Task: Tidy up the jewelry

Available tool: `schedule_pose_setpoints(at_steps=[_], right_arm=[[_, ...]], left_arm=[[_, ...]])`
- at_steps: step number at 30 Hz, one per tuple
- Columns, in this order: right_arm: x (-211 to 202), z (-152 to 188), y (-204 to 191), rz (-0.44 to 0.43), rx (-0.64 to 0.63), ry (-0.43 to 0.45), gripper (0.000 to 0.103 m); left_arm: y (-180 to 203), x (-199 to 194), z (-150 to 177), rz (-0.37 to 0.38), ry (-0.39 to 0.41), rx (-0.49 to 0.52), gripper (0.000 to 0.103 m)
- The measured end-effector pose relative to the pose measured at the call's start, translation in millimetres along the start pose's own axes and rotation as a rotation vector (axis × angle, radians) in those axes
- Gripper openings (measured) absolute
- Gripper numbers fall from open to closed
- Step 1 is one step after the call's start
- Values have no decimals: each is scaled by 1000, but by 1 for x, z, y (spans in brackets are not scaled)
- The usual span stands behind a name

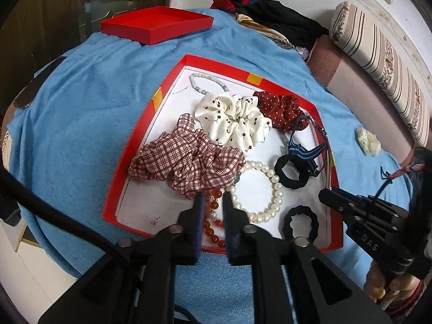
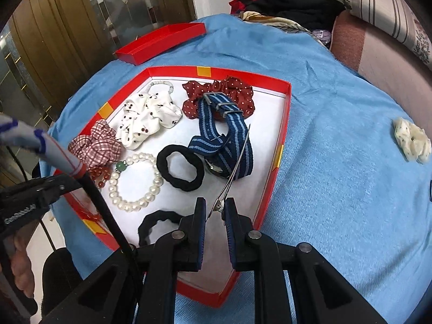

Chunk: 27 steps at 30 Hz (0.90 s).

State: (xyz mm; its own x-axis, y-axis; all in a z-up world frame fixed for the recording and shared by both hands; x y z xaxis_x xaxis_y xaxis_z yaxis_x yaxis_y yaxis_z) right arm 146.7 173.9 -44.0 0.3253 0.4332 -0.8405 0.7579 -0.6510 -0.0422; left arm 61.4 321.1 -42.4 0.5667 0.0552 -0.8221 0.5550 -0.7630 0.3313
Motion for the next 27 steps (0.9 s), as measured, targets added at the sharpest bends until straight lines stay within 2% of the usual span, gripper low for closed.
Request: schedule_pose_setpoints(at_steps=[2, 6, 8, 11, 16, 20, 27], right_arm=[[-6, 0, 5, -25, 23, 11, 16], [-38, 1, 19, -42, 65, 72, 29], [-53, 3, 28, -43, 95, 98, 32], [-70, 13, 43, -48, 157, 120, 32], [-78, 28, 48, -35, 189, 112, 32], [-87, 39, 41, -33, 182, 112, 32], [-98, 58, 18, 30, 145, 111, 33]], left_arm=[[1, -7, 1, 11, 15, -4, 30], [6, -24, 1, 25, 49, 8, 41], [10, -34, 2, 25, 74, 17, 50], [15, -48, 4, 18, 113, 30, 58], [22, -65, 10, 16, 144, 40, 63], [27, -80, 15, -28, 204, 67, 75], [41, -97, 25, -138, 320, 123, 87]])
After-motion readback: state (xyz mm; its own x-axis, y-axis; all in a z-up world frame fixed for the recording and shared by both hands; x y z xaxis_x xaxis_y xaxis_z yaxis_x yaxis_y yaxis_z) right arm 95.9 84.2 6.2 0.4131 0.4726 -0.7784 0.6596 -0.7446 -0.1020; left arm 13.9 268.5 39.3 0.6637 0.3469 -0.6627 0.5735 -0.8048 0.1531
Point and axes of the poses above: each gripper's, at about its wrist camera, not at the fingertips, and x roughly the way its jaws point, y to its right, z to its underside, the point moved 3 cm from there along x, roughly the way its jaws point, and after that the axes turned 10 degrees about -x, right-handed, at the moved point
